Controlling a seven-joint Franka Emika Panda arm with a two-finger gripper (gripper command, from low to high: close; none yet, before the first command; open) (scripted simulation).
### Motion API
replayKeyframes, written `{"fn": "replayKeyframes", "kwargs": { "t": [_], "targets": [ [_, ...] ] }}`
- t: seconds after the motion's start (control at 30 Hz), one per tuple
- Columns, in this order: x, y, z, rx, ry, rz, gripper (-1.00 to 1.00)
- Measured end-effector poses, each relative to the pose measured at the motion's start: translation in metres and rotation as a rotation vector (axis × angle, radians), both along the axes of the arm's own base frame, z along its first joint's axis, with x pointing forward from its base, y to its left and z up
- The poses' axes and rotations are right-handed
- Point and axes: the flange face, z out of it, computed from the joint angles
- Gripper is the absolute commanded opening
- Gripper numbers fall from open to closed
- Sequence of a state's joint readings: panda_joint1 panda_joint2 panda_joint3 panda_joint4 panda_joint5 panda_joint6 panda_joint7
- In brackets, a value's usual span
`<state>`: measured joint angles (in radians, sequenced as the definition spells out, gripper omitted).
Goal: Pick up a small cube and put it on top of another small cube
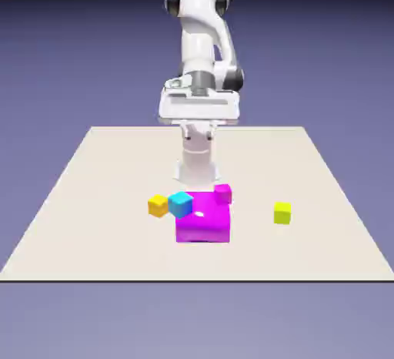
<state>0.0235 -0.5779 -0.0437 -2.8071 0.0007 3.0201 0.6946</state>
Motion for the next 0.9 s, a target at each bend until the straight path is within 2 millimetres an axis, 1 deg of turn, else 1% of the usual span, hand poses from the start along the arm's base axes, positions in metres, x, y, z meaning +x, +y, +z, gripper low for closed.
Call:
{"fn": "replayKeyframes", "kwargs": {
  "t": [0.23,0.43,0.67,0.9],
  "targets": [
    [-0.010,-0.074,0.003,-0.032,0.039,0.057,0.00],
    [-0.025,-0.133,-0.008,-0.036,0.070,0.127,0.00],
    [-0.049,-0.195,-0.035,-0.015,0.090,0.233,0.00],
    [-0.078,-0.244,-0.078,0.027,0.084,0.360,0.00]
  ]
}}
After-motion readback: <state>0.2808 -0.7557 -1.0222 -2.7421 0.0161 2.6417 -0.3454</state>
